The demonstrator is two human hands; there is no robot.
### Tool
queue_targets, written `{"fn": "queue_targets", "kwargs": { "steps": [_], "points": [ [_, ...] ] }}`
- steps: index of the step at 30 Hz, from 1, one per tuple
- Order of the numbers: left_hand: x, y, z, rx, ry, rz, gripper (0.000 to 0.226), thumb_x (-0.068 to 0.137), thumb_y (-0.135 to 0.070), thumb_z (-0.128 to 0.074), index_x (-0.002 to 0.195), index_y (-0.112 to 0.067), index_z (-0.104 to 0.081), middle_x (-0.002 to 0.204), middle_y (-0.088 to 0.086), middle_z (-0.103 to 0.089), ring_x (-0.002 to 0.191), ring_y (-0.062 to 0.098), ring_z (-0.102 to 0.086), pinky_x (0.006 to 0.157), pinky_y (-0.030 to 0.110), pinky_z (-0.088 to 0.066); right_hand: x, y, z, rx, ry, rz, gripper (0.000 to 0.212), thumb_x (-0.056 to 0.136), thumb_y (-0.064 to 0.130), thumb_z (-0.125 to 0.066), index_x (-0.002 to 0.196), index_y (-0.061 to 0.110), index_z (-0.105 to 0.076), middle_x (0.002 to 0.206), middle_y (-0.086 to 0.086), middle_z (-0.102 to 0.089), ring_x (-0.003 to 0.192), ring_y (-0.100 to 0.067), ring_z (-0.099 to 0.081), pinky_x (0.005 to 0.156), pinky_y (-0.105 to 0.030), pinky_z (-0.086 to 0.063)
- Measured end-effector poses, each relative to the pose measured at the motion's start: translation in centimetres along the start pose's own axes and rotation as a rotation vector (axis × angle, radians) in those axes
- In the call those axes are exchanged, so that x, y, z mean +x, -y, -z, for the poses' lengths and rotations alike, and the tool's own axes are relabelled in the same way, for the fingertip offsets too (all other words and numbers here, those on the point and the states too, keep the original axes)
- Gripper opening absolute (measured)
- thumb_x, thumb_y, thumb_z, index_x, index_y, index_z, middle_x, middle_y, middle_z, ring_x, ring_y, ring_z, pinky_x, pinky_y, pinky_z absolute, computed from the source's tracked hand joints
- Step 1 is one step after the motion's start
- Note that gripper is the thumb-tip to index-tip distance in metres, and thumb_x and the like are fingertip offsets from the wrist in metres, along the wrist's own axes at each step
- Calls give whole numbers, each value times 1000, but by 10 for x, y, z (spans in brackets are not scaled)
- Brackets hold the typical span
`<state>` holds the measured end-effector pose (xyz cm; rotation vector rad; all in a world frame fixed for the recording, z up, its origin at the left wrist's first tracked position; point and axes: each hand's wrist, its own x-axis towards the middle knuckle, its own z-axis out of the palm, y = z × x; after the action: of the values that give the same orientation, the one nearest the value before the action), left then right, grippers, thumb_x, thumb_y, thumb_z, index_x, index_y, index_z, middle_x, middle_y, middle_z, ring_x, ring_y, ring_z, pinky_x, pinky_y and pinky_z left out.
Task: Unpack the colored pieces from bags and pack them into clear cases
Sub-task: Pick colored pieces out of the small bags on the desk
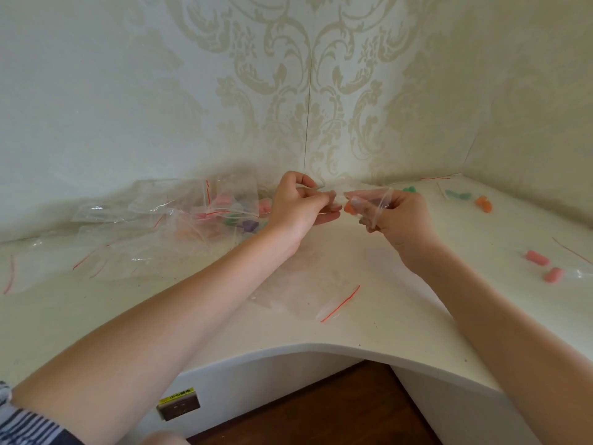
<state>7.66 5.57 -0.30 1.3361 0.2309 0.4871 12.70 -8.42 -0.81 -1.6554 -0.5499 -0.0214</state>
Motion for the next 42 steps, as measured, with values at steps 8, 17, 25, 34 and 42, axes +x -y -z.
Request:
{"fn": "queue_targets", "kwargs": {
  "steps": [8,17,25,34,42],
  "points": [
    [1,6,2,114,36,-48,25,86,7,-60,87,-10,-42,74,11,-58,58,14,-67,62,30,-59,-1,1,0,-198,-79,41,20,82,26,-74,63,24,-69,71,17,-69,67,7,-57,59,-9,-39],
    [29,-13,37,460,-278,-256,26,88,5,-50,75,-17,-54,73,2,-58,58,16,-67,37,24,-45,5,0,13,80,-231,-108,16,87,22,-68,73,13,-68,74,5,-69,72,-9,-65,67,-19,-50],
    [40,-18,63,983,-355,-437,25,82,0,-49,90,-6,-72,90,6,-71,83,21,-63,70,25,-44,4,-5,13,178,-188,-173,11,94,8,-57,86,10,-64,81,-6,-66,60,-11,-66,59,-17,-55],
    [38,-31,61,823,-408,-525,25,81,-4,-52,97,-10,-71,94,0,-67,84,12,-59,71,14,-38,8,-10,14,28,-207,-275,32,98,-3,-34,101,15,-60,84,-4,-57,61,-11,-51,58,-20,-50],
    [40,-62,95,1129,-727,-411,27,81,-10,-46,89,-19,-71,95,4,-66,100,33,-54,81,35,-35,7,-11,11,-79,-173,-282,41,92,-7,-27,101,17,-60,85,-2,-54,61,-12,-46,56,-23,-41]
  ]
}}
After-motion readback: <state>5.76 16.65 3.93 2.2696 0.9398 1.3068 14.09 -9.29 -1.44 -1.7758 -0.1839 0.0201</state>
